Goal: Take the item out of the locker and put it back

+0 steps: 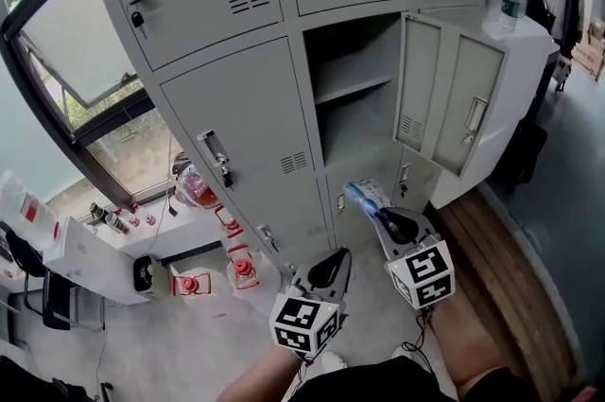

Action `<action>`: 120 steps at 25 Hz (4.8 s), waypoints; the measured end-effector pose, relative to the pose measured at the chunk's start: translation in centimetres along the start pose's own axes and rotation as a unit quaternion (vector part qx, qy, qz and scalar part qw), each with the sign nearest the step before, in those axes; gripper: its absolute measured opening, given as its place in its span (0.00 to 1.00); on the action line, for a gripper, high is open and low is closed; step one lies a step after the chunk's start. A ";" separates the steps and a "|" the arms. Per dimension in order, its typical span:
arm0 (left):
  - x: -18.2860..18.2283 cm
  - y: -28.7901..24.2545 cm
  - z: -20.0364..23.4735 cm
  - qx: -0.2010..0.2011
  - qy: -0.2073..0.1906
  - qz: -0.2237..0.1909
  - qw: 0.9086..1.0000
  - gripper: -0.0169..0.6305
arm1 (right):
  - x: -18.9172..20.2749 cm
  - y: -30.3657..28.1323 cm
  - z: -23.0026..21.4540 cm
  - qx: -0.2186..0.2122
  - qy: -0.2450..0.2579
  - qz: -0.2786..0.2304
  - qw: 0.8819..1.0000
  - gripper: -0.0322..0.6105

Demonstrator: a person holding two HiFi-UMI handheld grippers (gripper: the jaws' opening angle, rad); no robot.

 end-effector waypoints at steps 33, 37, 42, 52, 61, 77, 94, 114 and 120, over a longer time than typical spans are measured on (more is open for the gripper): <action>2.1 -7.1 -11.4 -0.067 0.025 -0.012 0.997 0.05 | 5.1 8.0 -8.0 -0.090 -0.003 0.000 0.996 0.20; 1.6 -6.5 -9.8 -0.061 0.021 -0.014 0.998 0.05 | 4.2 6.9 -7.1 -0.080 -0.005 -0.002 0.997 0.20; 0.7 -5.1 -7.0 -0.050 0.017 -0.016 0.998 0.05 | 2.6 5.2 -5.4 -0.066 -0.004 -0.004 0.998 0.20; -1.5 -2.2 -1.4 -0.013 -0.002 -0.024 1.000 0.05 | -0.9 1.7 -0.8 -0.031 -0.001 -0.015 0.999 0.20; -2.5 -0.1 2.3 0.021 -0.021 -0.022 0.999 0.05 | -3.5 -0.8 2.0 0.005 0.004 -0.027 1.000 0.20; -5.5 -4.9 5.4 0.007 -0.031 -0.039 0.999 0.05 | -8.5 -6.5 -3.7 0.012 0.044 -0.059 0.997 0.20; -8.9 -15.0 9.5 -0.030 -0.046 -0.046 0.997 0.05 | -14.2 -19.0 -12.9 -0.018 0.100 -0.090 0.991 0.20; -10.1 -21.3 12.9 -0.059 -0.042 -0.039 0.997 0.05 | -14.7 -29.9 -16.8 -0.046 0.150 -0.054 0.986 0.20; -9.9 -22.2 13.3 -0.061 -0.038 -0.038 0.997 0.05 | -14.5 -31.7 -17.0 -0.051 0.170 -0.040 0.983 0.20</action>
Point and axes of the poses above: the fingertips, and each gripper's own axes: y backward along the fingers, z to its left, x out of its underside, the point moved 7 cm from there along y, backward along the fingers, and after that the axes turned 5 degrees about x, right-handed, at the moved point
